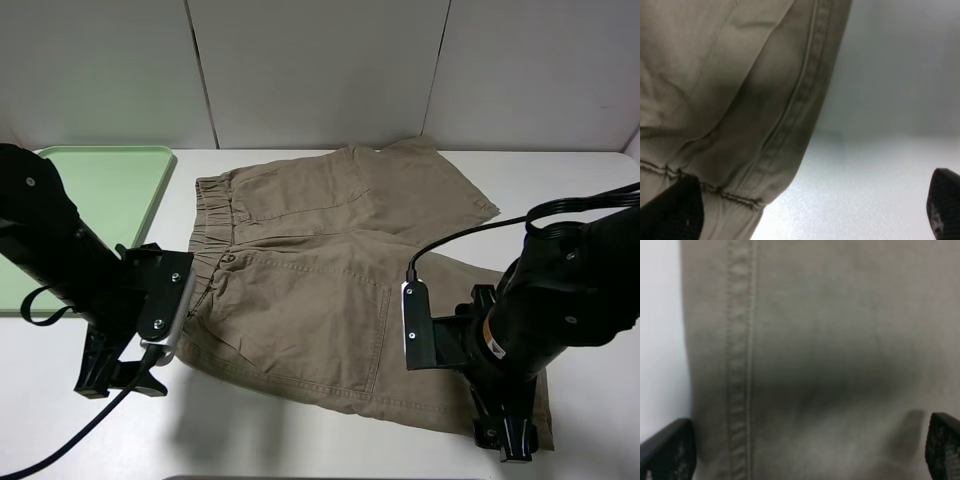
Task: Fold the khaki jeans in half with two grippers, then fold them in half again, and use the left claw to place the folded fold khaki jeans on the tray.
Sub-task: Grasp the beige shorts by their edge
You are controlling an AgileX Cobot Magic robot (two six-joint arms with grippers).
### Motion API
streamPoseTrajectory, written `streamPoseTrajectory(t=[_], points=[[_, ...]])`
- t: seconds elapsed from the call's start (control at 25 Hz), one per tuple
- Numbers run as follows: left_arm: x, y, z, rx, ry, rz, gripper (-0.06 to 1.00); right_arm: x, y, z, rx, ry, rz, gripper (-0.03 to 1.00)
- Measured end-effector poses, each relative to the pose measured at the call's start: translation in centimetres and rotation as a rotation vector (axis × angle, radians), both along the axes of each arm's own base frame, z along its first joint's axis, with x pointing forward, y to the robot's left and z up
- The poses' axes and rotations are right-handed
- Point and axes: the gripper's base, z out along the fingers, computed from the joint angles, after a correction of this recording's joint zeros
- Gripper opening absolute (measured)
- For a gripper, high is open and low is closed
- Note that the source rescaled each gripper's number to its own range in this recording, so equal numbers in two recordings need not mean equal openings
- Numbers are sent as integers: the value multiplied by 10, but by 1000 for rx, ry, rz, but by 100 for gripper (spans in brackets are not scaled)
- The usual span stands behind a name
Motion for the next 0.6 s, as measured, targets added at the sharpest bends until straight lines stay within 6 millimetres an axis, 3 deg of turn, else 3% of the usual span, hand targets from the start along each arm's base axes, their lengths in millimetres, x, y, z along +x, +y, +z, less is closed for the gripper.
streamPoseTrajectory(t=[0.28,0.6], points=[[0,0,0,-1,0,1,94,0,1,0,22,-10,-21,100],[-2,1,-2,3,6,2,94,-12,-9,-9,7,22,6,100]])
